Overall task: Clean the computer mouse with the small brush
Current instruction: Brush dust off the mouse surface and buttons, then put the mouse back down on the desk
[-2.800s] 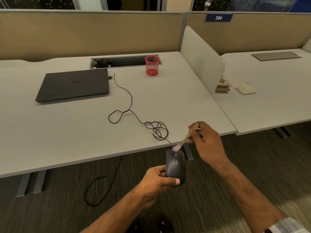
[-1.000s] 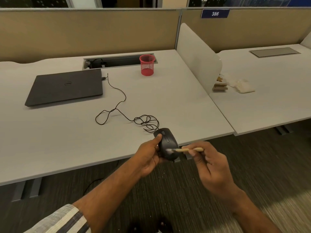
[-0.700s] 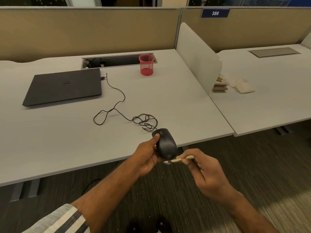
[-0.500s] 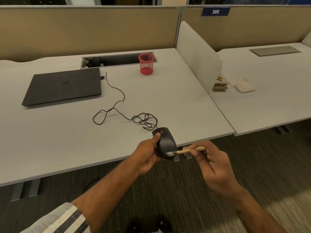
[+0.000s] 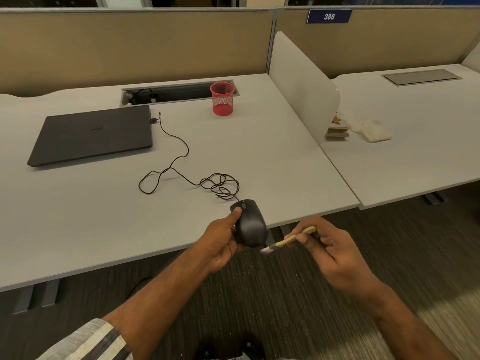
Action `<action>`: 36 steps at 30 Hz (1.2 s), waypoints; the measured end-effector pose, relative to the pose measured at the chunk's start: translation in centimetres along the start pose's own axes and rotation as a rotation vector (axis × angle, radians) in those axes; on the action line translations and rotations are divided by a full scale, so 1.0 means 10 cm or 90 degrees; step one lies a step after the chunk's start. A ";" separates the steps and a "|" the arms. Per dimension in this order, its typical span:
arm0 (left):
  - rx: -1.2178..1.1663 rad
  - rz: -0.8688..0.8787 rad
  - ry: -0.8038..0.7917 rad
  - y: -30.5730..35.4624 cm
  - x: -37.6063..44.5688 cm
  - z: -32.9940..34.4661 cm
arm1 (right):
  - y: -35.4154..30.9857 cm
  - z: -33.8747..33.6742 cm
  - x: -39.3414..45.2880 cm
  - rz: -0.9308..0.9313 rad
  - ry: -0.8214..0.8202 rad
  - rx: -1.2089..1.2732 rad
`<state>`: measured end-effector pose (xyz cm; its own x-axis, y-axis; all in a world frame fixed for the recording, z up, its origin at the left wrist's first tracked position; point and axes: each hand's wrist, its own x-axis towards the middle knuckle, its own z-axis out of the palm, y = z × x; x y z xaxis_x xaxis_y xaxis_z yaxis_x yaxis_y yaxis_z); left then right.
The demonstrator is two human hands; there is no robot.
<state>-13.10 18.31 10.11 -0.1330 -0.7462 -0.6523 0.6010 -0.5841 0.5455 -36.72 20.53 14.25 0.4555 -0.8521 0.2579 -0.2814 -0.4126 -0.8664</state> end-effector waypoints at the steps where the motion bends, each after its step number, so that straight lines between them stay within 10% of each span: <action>1: 0.005 -0.002 0.002 0.00 0.01 0.00 | 0.00 0.00 0.01 -0.003 0.016 0.023; 22: 0.044 0.017 0.037 0.01 0.07 -0.02 | 0.08 -0.10 0.16 0.023 0.138 0.089; 36: 0.084 0.076 0.068 0.00 0.07 0.10 | 0.10 0.04 0.29 0.281 0.355 0.468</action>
<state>-14.04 17.46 10.16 0.0208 -0.7786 -0.6272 0.4977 -0.5360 0.6819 -35.35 17.81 13.96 -0.0741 -0.9861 -0.1486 0.3446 0.1145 -0.9317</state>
